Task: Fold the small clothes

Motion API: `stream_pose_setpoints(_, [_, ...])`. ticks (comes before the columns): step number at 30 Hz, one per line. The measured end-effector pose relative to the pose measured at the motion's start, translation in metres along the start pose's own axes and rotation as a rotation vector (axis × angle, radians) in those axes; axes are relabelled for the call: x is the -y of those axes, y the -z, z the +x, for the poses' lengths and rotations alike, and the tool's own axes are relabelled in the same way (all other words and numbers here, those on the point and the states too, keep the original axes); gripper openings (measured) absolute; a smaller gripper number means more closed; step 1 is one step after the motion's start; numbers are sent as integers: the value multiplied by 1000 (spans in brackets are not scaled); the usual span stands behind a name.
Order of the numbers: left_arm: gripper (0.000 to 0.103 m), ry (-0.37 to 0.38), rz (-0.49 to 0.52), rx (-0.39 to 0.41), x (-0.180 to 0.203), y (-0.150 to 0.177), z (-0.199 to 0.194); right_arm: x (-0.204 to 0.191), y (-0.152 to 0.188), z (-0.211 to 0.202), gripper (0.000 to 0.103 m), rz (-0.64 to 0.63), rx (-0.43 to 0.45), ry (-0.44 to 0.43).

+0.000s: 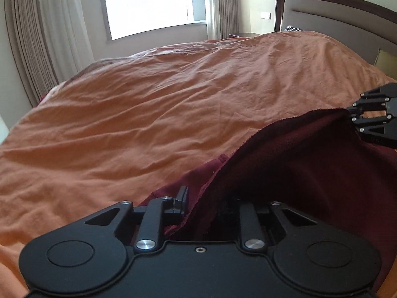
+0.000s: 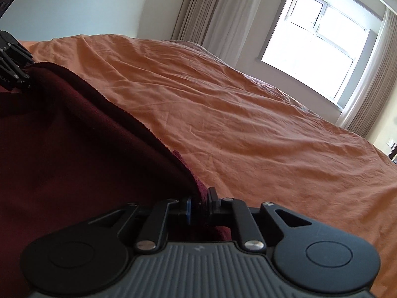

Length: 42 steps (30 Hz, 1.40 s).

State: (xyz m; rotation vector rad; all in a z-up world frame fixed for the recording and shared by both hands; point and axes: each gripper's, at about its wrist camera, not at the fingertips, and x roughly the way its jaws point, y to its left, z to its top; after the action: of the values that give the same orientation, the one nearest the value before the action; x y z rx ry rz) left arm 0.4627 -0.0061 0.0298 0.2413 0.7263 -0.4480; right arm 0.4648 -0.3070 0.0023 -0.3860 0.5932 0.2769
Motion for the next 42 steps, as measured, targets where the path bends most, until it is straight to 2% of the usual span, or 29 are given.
stream_pose_setpoints(2, [42, 30, -48, 0, -9, 2, 0, 2, 1, 2, 29, 25, -7, 0])
stream_pose_setpoints(4, [70, 66, -93, 23, -19, 4, -4, 8, 3, 4, 51, 56, -6, -1])
stream_pose_setpoints(5, [77, 84, -117, 36, -25, 5, -8, 11, 4, 3, 57, 76, -1, -4])
stream_pose_setpoints(6, [86, 103, -143, 48, -30, 7, -13, 14, 4, 0, 71, 101, 7, -11])
stream_pose_setpoints(7, [89, 114, -169, 62, -37, 8, -18, 19, 5, -2, 83, 128, 19, -24])
stream_pose_setpoints(9, [92, 127, -232, 83, -49, 12, -30, 27, 8, -12, 95, 177, 50, -43])
stream_pose_setpoints(10, [94, 129, -262, 90, -55, 14, -35, 31, 10, -18, 100, 196, 67, -49])
stream_pose_setpoints(14, [97, 120, -346, 87, -68, 24, -46, 42, 23, -38, 103, 243, 95, -65])
stream_pose_setpoints(18, [97, 114, -348, 49, -62, 37, -43, 48, 39, -47, 102, 284, 76, -63])
stream_pose_setpoints(20, [94, 120, -333, 43, -56, 41, -38, 50, 46, -48, 99, 310, 77, -74])
stream_pose_setpoints(24, [81, 145, -328, 42, -45, 43, -29, 52, 45, -39, 88, 328, 79, -69])
stream_pose_setpoints(26, [73, 139, -314, 37, -39, 41, -23, 52, 39, -33, 86, 330, 86, -74])
stream_pose_setpoints(27, [62, 126, -309, 27, -36, 39, -19, 52, 36, -29, 82, 331, 90, -79])
stream_pose_setpoints(28, [49, 115, -307, 15, -35, 38, -14, 53, 32, -25, 68, 334, 95, -83])
stream_pose_setpoints(29, [42, 102, -305, 5, -33, 36, -10, 54, 28, -22, 56, 340, 97, -76])
stream_pose_setpoints(30, [30, 87, -306, -5, -33, 34, -5, 56, 24, -19, 28, 356, 94, -62])
stream_pose_setpoints(31, [14, 78, -309, -12, -32, 33, -2, 59, 22, -16, 24, 380, 97, -54])
stream_pose_setpoints(33, [2, 55, -311, 18, -32, 31, -1, 64, 19, -12, 23, 409, 111, -32])
stream_pose_setpoints(34, [0, 25, -305, 41, -31, 31, -3, 65, 18, -9, 22, 414, 108, -21])
stream_pose_setpoints(37, [0, -44, -340, 62, -40, 31, -6, 69, 21, -3, 22, 447, 91, -26])
stream_pose_setpoints(38, [0, -60, -360, 65, -45, 32, -6, 70, 23, -2, 27, 457, 82, -23])
stream_pose_setpoints(40, [0, -62, -386, 72, -52, 36, -8, 71, 29, -5, 57, 473, 80, -4])
stream_pose_setpoints(41, [0, -38, -404, 72, -56, 38, -9, 73, 33, -10, 60, 479, 87, -5])
stream_pose_setpoints(42, [9, -16, -433, 71, -59, 40, -11, 74, 38, -15, 64, 484, 92, -15])
